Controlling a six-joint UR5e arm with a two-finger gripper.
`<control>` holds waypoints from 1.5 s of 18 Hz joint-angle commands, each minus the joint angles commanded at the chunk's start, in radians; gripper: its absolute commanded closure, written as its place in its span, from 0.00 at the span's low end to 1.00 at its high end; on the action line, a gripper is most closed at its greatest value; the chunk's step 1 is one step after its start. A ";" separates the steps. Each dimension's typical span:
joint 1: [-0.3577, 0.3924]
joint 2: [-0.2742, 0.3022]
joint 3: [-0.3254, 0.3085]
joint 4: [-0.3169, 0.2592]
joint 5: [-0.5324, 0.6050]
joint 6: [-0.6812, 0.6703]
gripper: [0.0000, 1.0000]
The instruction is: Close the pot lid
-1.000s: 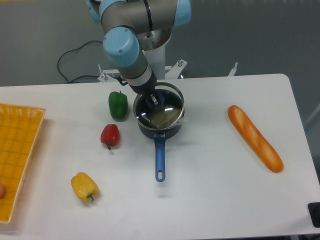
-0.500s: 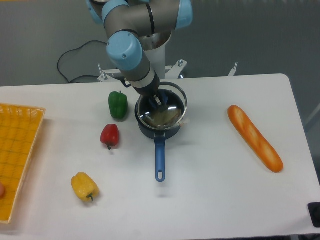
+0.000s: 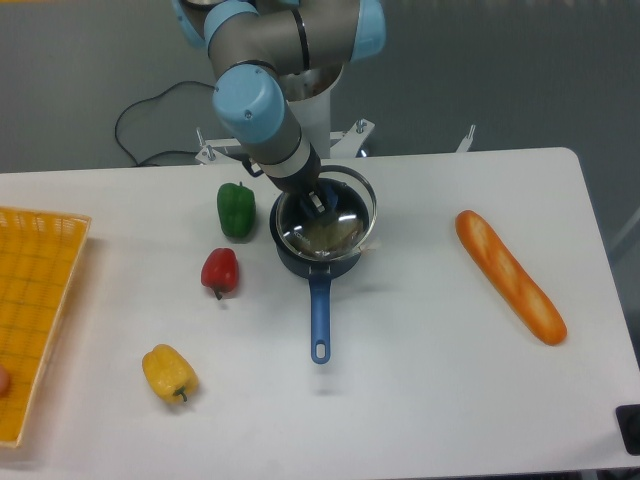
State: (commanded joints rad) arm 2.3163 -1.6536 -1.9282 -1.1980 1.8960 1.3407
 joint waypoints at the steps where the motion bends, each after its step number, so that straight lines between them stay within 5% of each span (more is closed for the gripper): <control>1: 0.000 -0.002 0.000 0.002 0.000 -0.002 0.63; 27: -0.025 -0.040 -0.005 0.008 0.015 -0.034 0.62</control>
State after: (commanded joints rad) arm 2.2918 -1.6935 -1.9328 -1.1904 1.9113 1.3070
